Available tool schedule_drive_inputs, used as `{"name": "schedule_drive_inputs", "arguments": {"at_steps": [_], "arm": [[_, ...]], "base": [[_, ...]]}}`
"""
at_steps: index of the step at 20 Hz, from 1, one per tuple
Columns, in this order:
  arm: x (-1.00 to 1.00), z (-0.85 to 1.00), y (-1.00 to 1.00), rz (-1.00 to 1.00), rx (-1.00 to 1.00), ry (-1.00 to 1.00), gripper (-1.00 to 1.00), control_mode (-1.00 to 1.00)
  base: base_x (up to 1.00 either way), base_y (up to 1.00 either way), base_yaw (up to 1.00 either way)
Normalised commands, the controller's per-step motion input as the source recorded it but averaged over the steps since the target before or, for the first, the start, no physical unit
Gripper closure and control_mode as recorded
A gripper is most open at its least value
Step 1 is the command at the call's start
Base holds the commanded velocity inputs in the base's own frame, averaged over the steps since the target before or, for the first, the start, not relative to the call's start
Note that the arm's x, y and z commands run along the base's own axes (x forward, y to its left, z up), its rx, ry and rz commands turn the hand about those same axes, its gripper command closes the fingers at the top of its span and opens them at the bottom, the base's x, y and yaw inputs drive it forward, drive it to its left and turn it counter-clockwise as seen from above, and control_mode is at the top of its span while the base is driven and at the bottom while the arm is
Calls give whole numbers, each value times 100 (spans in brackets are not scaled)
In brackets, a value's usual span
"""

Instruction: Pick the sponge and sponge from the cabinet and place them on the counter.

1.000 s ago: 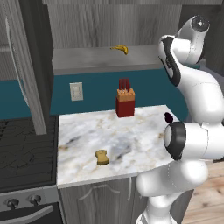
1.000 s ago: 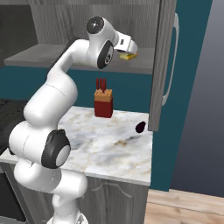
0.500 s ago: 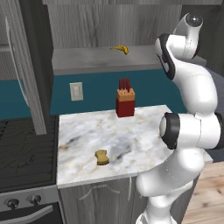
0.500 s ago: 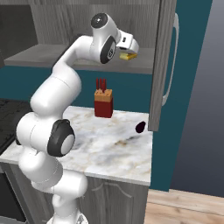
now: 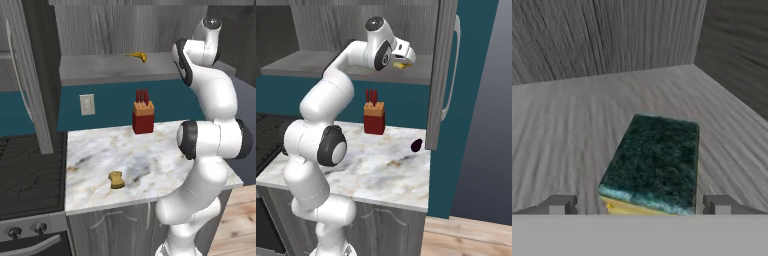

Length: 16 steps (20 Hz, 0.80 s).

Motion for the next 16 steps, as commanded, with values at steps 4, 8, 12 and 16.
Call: {"name": "schedule_drive_inputs", "arguments": {"at_steps": [4, 8, 12, 16], "arm": [[35, -9, -7, 0, 0, 2, -100, -100], [32, 0, -9, 0, 0, 0, -100, -100], [32, 0, -12, 0, 0, 0, -100, -100], [28, -8, -2, 0, 0, 0, 100, -100]], "base": [[0, 0, 0], [0, 0, 0], [0, 0, 0], [0, 0, 0]]}}
